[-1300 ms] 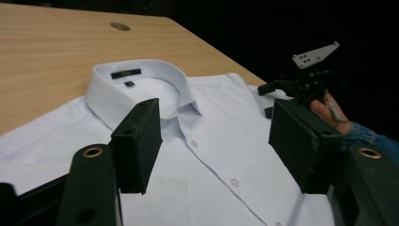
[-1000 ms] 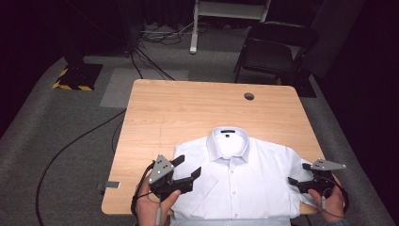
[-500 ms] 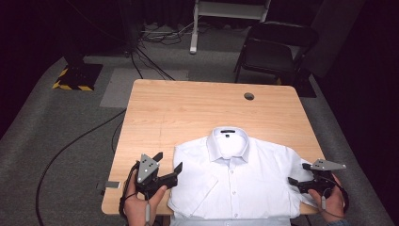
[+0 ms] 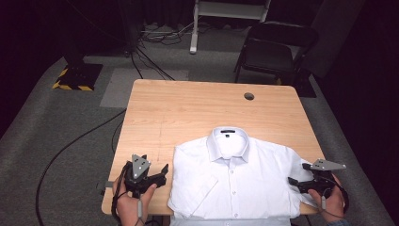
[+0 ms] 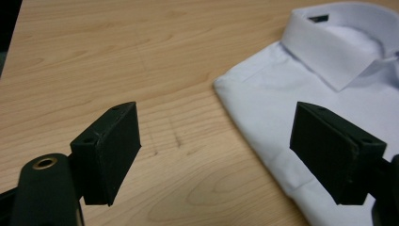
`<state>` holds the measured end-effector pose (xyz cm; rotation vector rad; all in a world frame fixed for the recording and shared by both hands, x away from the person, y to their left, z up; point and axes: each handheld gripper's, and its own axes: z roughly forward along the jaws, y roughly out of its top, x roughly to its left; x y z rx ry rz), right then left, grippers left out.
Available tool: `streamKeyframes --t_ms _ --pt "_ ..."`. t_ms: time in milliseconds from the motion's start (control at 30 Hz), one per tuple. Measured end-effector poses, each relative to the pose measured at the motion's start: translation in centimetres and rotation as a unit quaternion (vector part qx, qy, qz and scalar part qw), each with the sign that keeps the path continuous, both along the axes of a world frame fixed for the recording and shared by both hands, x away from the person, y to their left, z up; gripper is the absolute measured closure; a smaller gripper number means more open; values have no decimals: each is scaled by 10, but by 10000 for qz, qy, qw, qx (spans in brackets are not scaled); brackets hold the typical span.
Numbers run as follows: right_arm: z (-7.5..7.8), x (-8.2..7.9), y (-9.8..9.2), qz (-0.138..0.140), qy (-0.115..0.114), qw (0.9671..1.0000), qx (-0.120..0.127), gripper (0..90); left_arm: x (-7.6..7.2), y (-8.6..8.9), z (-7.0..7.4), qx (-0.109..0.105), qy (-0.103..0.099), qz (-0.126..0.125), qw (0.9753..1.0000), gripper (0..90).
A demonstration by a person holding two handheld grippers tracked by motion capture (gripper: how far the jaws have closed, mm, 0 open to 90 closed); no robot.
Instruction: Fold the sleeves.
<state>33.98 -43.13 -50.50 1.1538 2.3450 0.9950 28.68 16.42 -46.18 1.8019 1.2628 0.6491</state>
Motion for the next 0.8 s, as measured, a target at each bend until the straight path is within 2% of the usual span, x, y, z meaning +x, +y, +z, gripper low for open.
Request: streamKeyframes --t_ms 233,433,600,700,800 --pt "0 0 0 -2 -2 10000 0 48 3 10 -8 187 180 92 9996 148" --pt "0 0 0 -4 -2 10000 1 48 7 14 -20 452 374 68 9983 135" --pt "0 0 0 -3 1 10000 3 48 9 18 -24 487 552 73 9973 134" --pt "0 0 0 -2 -2 10000 0 48 9 22 -27 586 665 119 9960 132" --pt "0 0 0 0 1 10000 0 48 10 25 -31 576 773 115 9953 129"
